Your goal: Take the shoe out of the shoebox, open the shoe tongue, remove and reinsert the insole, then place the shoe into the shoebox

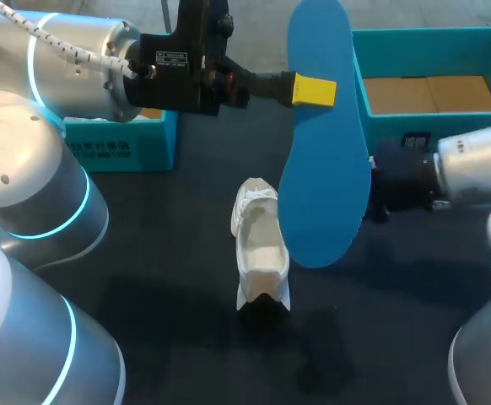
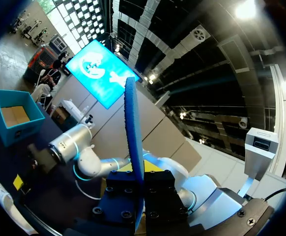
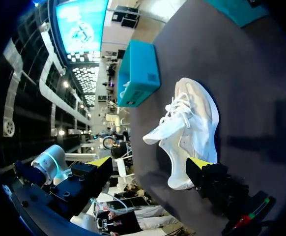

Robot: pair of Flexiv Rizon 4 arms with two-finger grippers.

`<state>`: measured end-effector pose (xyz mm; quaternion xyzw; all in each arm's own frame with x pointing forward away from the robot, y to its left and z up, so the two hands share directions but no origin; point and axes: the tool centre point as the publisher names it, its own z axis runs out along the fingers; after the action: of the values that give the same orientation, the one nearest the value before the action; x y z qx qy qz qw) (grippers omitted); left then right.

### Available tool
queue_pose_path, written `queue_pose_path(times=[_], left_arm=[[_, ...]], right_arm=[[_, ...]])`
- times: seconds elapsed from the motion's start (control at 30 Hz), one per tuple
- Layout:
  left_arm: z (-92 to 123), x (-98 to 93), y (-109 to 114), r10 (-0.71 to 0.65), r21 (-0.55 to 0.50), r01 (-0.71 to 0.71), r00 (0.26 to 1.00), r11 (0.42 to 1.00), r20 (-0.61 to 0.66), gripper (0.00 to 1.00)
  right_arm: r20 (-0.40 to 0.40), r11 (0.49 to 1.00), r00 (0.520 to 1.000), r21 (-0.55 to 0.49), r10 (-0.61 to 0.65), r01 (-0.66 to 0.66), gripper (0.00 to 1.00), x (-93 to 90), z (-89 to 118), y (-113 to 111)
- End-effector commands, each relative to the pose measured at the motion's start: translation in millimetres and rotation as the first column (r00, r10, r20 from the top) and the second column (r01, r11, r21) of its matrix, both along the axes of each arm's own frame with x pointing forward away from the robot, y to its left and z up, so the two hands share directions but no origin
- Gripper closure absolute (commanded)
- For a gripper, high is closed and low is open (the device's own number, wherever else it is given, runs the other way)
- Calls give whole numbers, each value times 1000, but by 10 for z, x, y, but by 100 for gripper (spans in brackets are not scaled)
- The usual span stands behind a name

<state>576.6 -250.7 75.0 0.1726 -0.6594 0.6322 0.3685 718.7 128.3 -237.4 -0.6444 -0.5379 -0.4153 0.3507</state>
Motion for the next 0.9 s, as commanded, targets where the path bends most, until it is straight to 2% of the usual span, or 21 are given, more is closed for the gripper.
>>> queue_pose_path(times=[0.03, 0.37, 0.43, 0.9], left_arm=[[-17, -12, -1, 2, -1, -2, 1000, 1000, 0, 100], [-17, -12, -1, 2, -1, -2, 1000, 1000, 0, 100], [-17, -12, -1, 2, -1, -2, 1000, 1000, 0, 100], [-17, -12, -1, 2, -1, -2, 1000, 1000, 0, 100]], right_arm=[[39, 994, 999, 108, -25, 21, 0, -114, 38, -163], [62, 985, 997, 169, -42, 31, 0, -102, 129, -328], [72, 989, 995, 138, -70, 59, 0, -100, 139, -338], [72, 989, 995, 138, -70, 59, 0, -100, 139, -338]])
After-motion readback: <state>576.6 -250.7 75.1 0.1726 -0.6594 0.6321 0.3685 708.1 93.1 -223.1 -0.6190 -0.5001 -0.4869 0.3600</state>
